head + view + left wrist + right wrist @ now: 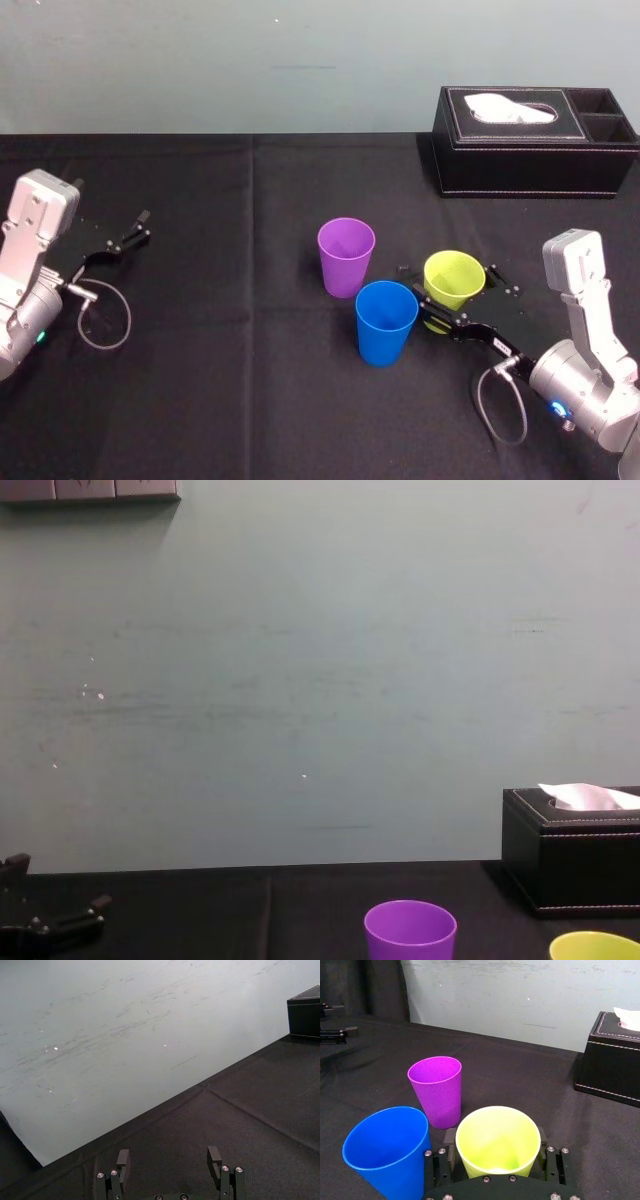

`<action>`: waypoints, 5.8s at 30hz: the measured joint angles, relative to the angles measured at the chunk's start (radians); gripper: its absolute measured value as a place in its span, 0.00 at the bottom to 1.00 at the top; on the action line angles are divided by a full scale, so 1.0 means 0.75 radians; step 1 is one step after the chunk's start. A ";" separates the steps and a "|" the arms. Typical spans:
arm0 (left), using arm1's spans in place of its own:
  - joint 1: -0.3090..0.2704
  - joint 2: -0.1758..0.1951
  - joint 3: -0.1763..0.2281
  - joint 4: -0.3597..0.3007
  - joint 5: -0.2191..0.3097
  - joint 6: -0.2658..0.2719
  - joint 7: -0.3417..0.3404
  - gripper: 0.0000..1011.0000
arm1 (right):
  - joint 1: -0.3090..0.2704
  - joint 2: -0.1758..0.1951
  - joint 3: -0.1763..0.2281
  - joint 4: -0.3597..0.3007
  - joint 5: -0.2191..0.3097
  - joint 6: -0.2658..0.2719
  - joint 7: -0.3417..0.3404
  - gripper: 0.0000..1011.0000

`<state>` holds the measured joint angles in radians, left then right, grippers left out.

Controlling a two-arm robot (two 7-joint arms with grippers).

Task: Stack the three plastic cups sequentially using one hand.

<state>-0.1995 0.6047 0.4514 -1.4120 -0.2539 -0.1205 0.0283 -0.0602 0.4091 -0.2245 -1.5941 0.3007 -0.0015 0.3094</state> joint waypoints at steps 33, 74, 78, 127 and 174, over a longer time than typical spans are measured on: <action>0.000 0.000 0.000 0.000 0.000 0.000 0.000 1.00 | 0.075 0.026 0.037 -0.086 -0.039 0.037 0.014 0.74; 0.000 0.000 0.000 0.000 0.000 0.000 0.000 1.00 | 0.441 -0.054 -0.204 0.083 0.145 0.163 0.140 0.74; 0.000 0.000 0.000 0.000 0.000 0.000 0.000 1.00 | 0.437 -0.048 -0.213 0.084 0.154 0.158 0.140 0.74; 0.000 0.000 0.000 0.000 0.000 0.000 0.000 1.00 | 0.470 -0.042 -0.280 0.138 0.144 0.165 0.138 0.74; 0.000 0.000 0.000 0.000 0.000 0.000 0.000 1.00 | 0.487 -0.046 -0.309 0.168 0.110 0.251 0.131 0.74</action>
<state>-0.1996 0.6047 0.4513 -1.4120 -0.2539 -0.1205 0.0283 0.3050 0.3748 -0.4566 -1.4678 0.3830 0.1867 0.4078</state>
